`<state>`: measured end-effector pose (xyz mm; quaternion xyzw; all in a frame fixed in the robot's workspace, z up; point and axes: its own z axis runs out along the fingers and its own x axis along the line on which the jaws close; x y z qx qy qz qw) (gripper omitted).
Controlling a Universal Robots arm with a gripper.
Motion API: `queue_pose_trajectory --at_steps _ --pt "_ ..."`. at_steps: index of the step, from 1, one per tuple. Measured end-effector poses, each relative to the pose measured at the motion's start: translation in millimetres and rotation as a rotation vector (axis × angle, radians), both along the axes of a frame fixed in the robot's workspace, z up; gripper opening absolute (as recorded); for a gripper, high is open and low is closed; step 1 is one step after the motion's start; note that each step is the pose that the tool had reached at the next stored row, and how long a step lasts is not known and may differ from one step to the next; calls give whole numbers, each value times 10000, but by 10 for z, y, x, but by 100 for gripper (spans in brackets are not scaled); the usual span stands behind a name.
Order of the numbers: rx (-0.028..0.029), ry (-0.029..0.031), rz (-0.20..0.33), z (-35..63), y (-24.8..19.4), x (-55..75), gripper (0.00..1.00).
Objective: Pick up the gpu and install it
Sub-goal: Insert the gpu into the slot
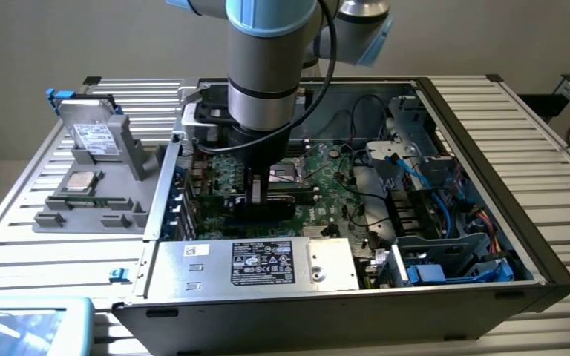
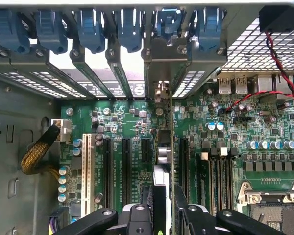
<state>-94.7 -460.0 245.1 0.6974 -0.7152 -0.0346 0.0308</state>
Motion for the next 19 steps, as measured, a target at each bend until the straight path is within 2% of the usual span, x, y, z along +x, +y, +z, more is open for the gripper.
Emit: queue_pose_trajectory --at_steps 6,19 --pt "-1 -68 0 -6 0 -17 28" --pt "0 -108 1 -18 0 -32 28"
